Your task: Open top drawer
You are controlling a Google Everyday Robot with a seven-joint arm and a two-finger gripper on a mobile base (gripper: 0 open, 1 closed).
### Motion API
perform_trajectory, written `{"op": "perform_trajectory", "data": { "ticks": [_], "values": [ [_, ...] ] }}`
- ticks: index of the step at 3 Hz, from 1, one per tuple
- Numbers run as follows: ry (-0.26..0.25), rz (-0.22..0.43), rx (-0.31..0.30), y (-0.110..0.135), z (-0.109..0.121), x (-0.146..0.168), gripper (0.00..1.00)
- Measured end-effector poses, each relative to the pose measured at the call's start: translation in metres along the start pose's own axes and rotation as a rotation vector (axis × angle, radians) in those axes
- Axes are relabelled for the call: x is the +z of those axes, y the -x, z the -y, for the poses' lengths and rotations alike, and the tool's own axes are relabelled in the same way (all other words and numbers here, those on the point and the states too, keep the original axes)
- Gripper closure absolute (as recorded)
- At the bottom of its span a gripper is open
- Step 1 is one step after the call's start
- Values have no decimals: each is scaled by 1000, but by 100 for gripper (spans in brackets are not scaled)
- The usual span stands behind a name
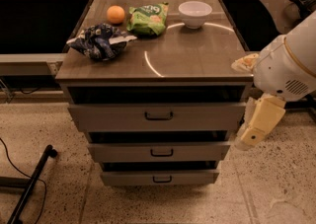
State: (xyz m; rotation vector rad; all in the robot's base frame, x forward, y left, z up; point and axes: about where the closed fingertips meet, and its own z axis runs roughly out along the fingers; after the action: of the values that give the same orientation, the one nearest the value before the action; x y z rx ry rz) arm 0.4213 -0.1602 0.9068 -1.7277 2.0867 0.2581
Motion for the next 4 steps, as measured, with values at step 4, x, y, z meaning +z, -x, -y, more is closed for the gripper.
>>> {"op": "perform_trajectory", "data": {
  "ticks": [4],
  "values": [
    [71,78,-28,-35,-17,79,0]
  ]
}}
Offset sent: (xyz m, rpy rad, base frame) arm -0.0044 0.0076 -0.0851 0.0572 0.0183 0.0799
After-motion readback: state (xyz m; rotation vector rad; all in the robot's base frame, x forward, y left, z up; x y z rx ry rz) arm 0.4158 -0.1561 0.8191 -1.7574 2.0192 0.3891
